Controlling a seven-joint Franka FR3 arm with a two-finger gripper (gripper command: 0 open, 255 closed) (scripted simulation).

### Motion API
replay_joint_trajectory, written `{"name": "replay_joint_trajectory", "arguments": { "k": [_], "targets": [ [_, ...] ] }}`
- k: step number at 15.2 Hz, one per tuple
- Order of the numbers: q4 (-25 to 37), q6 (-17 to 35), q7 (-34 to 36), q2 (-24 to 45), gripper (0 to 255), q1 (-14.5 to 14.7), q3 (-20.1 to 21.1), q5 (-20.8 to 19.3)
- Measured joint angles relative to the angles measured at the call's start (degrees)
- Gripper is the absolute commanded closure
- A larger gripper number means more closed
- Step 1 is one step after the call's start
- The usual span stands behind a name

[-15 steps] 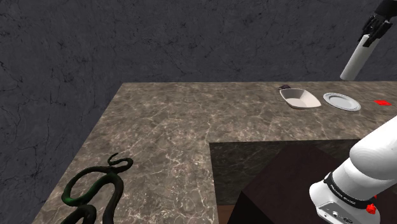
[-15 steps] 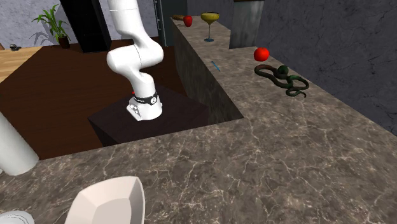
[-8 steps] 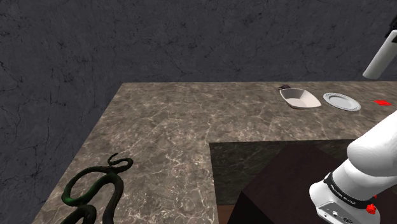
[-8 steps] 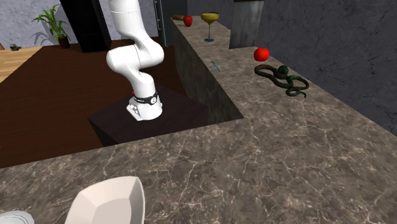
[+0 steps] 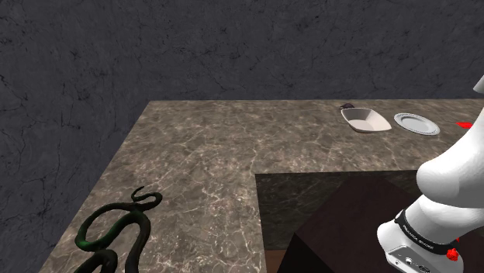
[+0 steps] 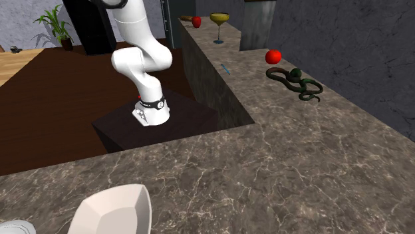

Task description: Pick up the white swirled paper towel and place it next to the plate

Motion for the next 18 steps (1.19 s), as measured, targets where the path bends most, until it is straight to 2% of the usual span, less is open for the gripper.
{"name": "replay_joint_trajectory", "arguments": {
  "k": [1,9,18],
  "targets": [
    [-0.6,0.4,-0.5,-0.1,255,-0.1,-0.1,-0.1],
    [-11.5,8.5,0.5,-4.4,255,4.5,-0.4,-4.0],
    [-21.5,16.6,1.4,-7.9,255,7.3,-0.3,-6.9]
  ]
}}
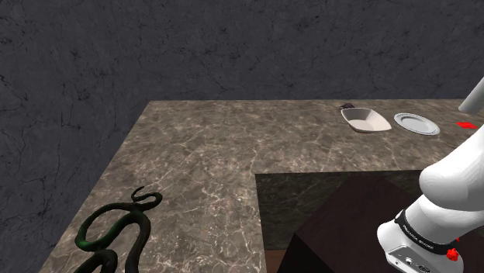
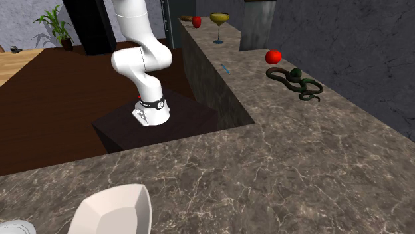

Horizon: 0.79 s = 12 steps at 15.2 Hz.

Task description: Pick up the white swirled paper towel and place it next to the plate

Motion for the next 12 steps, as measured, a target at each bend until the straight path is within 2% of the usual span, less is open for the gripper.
{"name": "replay_joint_trajectory", "arguments": {
  "k": [12],
  "targets": [
    [-10.3,9.7,-0.2,-1.1,255,1.2,0.3,-0.7]
  ]
}}
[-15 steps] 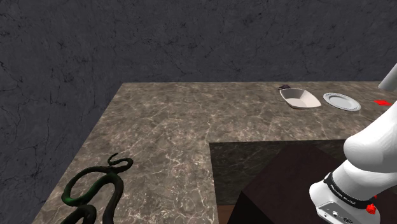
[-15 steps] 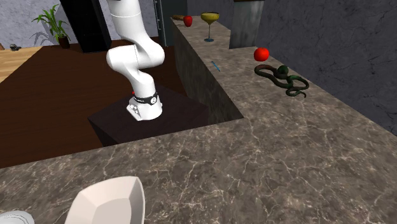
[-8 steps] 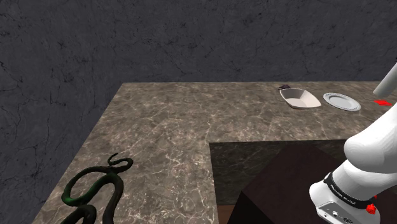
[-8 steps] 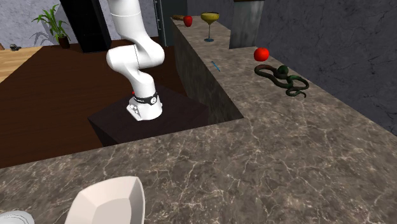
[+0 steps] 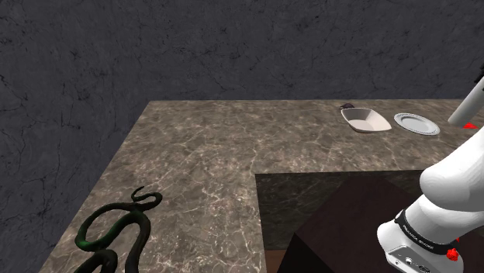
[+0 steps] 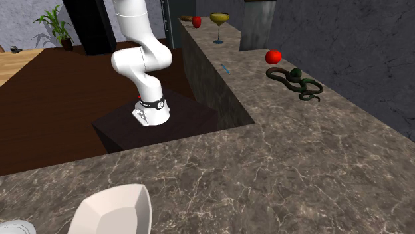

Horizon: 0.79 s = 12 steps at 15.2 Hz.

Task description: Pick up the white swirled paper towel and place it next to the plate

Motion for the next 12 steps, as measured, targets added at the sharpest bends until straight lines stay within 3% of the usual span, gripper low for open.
{"name": "replay_joint_trajectory", "arguments": {
  "k": [12],
  "targets": [
    [-7.5,8.5,-2.0,2.0,255,-0.3,0.5,2.2]
  ]
}}
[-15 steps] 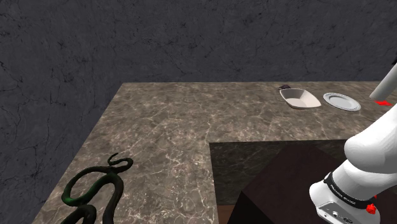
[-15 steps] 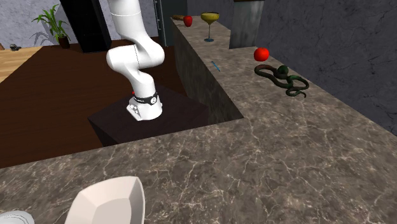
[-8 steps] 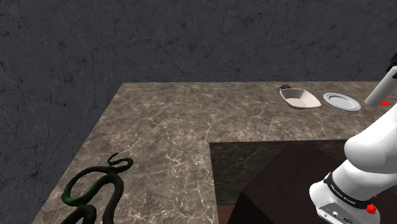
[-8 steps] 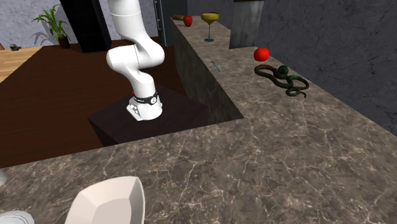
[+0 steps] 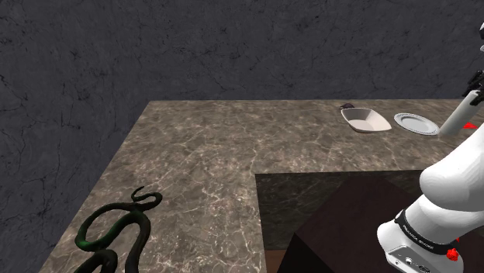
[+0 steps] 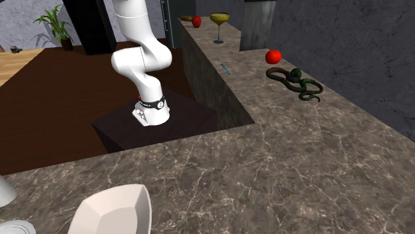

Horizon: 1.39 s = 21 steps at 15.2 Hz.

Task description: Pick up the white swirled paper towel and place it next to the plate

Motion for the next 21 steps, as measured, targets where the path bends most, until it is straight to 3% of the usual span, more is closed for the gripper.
{"name": "replay_joint_trajectory", "arguments": {
  "k": [9,16,17,21],
  "targets": [
    [-4.6,6.0,-2.5,2.8,255,-1.0,0.9,3.1],
    [-5.0,6.6,-2.7,3.1,255,-1.0,1.0,3.5],
    [-5.0,6.6,-2.7,3.1,0,-1.0,1.0,3.5],
    [-5.0,6.6,-2.7,3.1,0,-1.0,1.0,3.5]
  ]
}}
